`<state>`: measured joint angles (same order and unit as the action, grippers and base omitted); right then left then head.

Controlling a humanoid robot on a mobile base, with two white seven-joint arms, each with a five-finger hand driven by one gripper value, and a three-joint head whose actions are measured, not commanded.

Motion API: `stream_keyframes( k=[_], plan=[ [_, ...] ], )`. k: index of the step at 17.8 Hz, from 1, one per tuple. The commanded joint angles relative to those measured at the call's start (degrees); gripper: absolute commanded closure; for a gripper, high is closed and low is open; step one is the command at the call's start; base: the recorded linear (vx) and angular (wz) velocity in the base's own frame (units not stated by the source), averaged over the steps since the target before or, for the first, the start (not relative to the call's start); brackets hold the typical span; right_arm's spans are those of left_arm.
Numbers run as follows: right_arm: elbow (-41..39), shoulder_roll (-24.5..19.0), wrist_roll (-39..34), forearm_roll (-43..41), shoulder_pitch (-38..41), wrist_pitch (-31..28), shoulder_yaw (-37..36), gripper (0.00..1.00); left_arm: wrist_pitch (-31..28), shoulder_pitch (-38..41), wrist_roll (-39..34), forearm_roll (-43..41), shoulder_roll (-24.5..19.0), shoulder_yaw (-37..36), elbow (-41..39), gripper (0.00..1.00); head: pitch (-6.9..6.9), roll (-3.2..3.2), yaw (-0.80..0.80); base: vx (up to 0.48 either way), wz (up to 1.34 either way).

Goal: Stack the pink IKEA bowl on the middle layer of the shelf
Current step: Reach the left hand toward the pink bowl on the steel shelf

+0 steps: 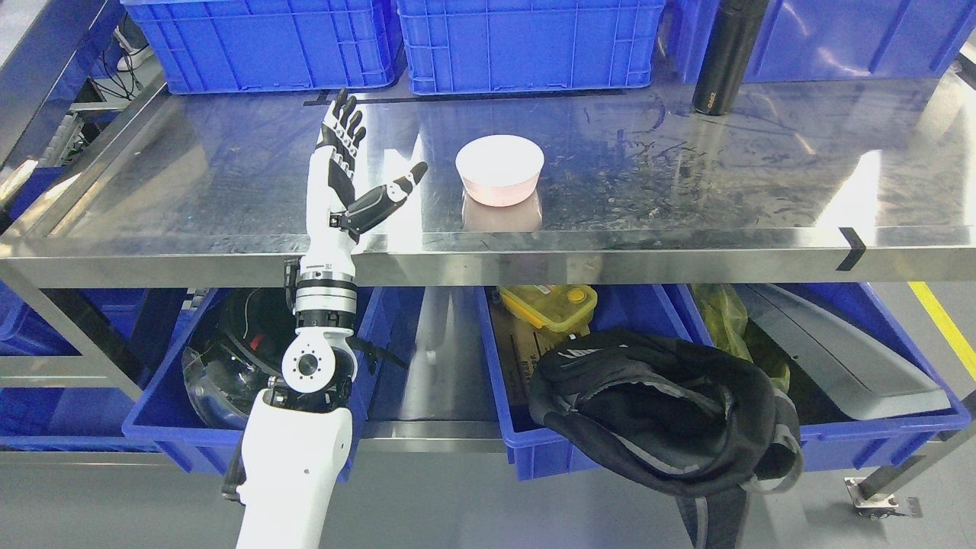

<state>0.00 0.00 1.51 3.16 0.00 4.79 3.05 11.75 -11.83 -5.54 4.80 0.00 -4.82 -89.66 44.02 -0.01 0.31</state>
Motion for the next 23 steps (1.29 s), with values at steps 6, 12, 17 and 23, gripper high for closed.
stream_keyframes(
  k=[6, 12, 17, 23],
  plan=[
    [-1.0, 1.0, 0.0, 0.0, 1.3, 0.0, 0.0, 0.00, -2.9, -5.5, 6.9, -6.3, -5.3, 4.9, 0.1, 0.00, 0.00, 0.00, 0.00, 0.000, 0.00],
    [-1.0, 1.0, 0.0, 0.0, 1.3, 0.0, 0.0, 0.00, -4.2, -17.8, 32.4, -21.4, -22.5, 2.4, -1.0, 0.00, 0.00, 0.00, 0.00, 0.000, 0.00],
    [-1.0, 1.0, 0.0, 0.0, 1.3, 0.0, 0.0, 0.00, -4.3, -23.6, 45.0, -33.5, -32.1, -9.7, -2.9, 0.01, 0.00, 0.00, 0.00, 0.000, 0.00],
    [-1.0, 1.0, 0.0, 0.0, 1.3, 0.0, 0.0, 0.00, -4.3, -26.7, 55.8, -51.2, -23.0, -17.2, -2.2, 0.01, 0.00, 0.00, 0.00, 0.000, 0.00]
  ],
)
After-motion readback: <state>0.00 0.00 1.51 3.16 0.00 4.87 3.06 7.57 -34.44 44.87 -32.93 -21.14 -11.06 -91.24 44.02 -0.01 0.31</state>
